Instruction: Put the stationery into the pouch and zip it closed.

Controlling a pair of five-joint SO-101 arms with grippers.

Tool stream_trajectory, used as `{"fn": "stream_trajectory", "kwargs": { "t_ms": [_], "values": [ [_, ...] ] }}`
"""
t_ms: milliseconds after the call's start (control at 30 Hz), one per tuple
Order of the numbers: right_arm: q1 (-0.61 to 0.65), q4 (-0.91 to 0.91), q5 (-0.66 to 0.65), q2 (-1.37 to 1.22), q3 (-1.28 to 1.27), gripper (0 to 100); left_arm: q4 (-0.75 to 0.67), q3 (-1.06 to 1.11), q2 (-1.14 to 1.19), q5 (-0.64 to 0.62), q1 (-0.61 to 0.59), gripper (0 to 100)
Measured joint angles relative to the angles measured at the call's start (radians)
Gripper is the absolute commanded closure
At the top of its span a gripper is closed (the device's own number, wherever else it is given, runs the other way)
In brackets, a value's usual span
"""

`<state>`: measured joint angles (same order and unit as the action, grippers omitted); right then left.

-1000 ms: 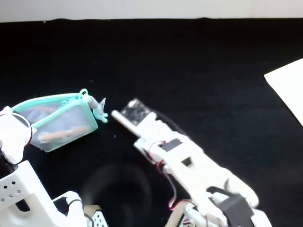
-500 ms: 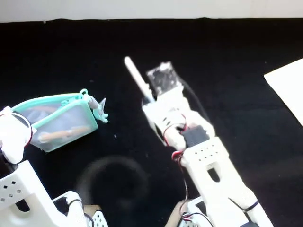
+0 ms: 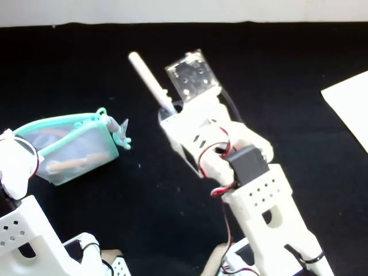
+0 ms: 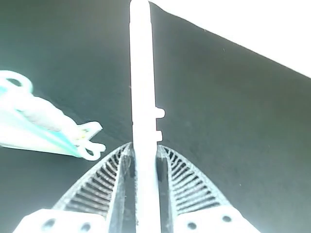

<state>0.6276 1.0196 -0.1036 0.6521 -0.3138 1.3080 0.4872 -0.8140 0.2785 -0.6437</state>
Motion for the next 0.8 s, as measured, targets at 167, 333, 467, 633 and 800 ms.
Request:
{"fn": "stream_trajectory", "kwargs": {
  "t_ms": [167, 333, 467, 633, 800],
  "values": [
    [0.055, 0.009, 0.029, 0.000, 0.130, 99.3, -0.003, 0.021, -0.002, 0.000, 0.000, 99],
    [0.110, -0.072, 0.146, 0.002, 0.221, 99.3, -0.005, 0.043, -0.003, 0.002, 0.000, 99],
    [0.176, -0.201, 0.199, -0.011, 0.222, 99.3, -0.006, 0.043, -0.003, 0.002, 0.000, 99],
    [0.273, -0.367, 0.213, -0.078, 0.176, 99.2, -0.006, 0.044, -0.003, 0.002, 0.000, 99],
    [0.345, -0.647, 0.218, -0.129, -0.014, 99.2, -0.006, 0.044, -0.003, 0.002, 0.000, 99]
  ]
}}
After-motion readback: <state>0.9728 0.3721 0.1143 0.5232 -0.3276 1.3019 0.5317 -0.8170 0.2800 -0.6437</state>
